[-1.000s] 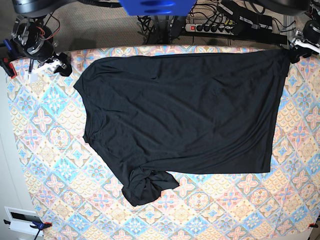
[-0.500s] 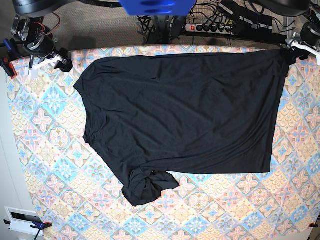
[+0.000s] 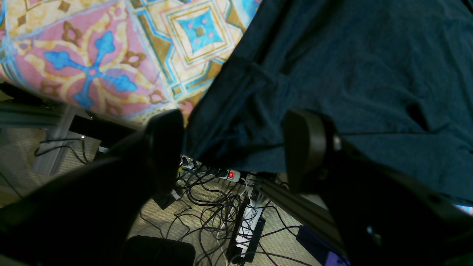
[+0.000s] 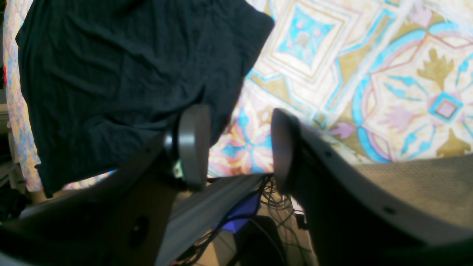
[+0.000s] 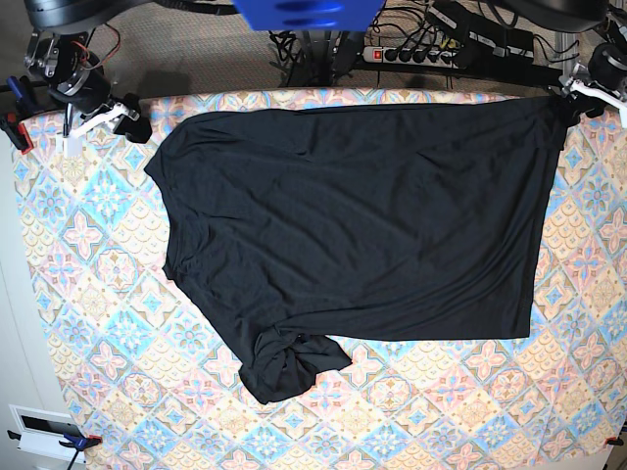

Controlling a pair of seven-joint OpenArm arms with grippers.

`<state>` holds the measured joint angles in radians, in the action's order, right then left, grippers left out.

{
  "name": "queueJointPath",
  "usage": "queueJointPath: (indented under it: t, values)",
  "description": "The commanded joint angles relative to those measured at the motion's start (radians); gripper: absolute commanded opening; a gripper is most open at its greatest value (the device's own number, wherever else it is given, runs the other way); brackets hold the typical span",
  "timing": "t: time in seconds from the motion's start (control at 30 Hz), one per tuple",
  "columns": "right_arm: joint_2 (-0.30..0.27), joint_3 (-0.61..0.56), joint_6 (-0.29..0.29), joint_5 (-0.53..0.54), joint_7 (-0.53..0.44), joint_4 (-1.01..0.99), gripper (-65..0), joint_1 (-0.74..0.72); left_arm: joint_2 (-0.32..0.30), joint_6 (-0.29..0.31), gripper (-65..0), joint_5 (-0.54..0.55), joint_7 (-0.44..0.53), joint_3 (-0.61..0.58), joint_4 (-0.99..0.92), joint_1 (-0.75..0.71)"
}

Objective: Layout the t-shirt on the table in an organized manner, then fold the t-shirt properly
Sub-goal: 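Release the shirt with the right gripper and lift it away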

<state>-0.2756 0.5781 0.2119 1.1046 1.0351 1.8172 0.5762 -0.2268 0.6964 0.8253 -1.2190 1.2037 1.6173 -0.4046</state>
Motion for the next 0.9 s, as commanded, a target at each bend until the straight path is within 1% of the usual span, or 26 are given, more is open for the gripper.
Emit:
queueJointPath:
  t: [0.0,0.17,0.23,0.4,0.63,0.8,0.87]
  values:
    - [-0.003,0.006,0.014,0.018,-0.008,0.016,-39.3,0.008,-0.018,0.002,-23.6,0.018,0.020,0.008,0.013,-0.006]
    - [0.019,0.000,0.021,0.018,0.004,0.016,-39.3,0.029,-0.018,0.002,-23.6,0.016,0.015,0.008,0.013,-0.007]
    - [0.025,-0.028,0.021,0.018,0.021,0.014,-39.3,0.028,-0.018,0.002,-23.6,0.016,0.015,0.008,0.011,-0.007]
    - [0.055,-0.082,0.021,0.018,0.018,0.008,-39.3,0.020,-0.018,0.002,-23.6,0.016,0.017,0.008,0.011,-0.007]
    - [0.060,-0.086,0.021,0.018,0.018,0.008,-39.3,0.018,-0.021,0.002,-23.6,0.016,0.021,0.008,-0.082,-0.007]
    - [0.062,-0.088,0.021,0.016,0.020,-0.017,-39.3,-0.006,-0.019,0.002,-23.6,0.002,0.021,0.008,-0.087,-0.006]
    - [0.077,-0.088,0.021,0.016,0.021,-0.044,-39.3,-0.015,-0.019,0.002,-23.6,0.001,0.021,0.008,-0.087,-0.006]
